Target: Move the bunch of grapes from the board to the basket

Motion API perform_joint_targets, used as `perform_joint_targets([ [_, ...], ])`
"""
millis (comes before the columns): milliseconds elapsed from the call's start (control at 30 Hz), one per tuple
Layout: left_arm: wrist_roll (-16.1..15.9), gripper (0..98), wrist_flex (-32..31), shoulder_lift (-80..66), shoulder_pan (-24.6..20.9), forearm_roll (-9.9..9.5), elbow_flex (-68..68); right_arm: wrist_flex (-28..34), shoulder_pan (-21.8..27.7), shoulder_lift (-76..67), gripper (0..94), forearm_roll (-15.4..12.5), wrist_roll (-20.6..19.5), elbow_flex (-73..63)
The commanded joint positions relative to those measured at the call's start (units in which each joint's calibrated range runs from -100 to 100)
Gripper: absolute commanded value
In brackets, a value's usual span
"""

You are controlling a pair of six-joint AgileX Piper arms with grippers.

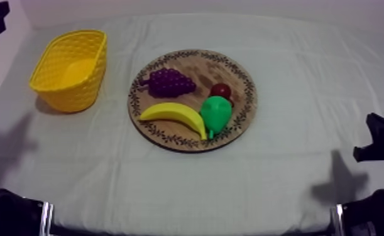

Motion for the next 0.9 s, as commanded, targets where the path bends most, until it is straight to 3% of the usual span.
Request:
perform_joint_targets([
  [0,-0.4,0.0,0.6,2.3,0.8,-0.02,-2.0,0.0,0.0,0.0,0.5,0.0,0.0,0.0],
  [500,-3.4,0.0,9.7,17.7,8.6,-0.27,-19.4,0.0,0.0,0.0,0.5,0.0,0.0,0.0],
  [867,-3.2,0.0,15.9,28.1,14.2,-1.48,-31.9,0.0,0.0,0.0,0.5,0.0,0.0,0.0],
])
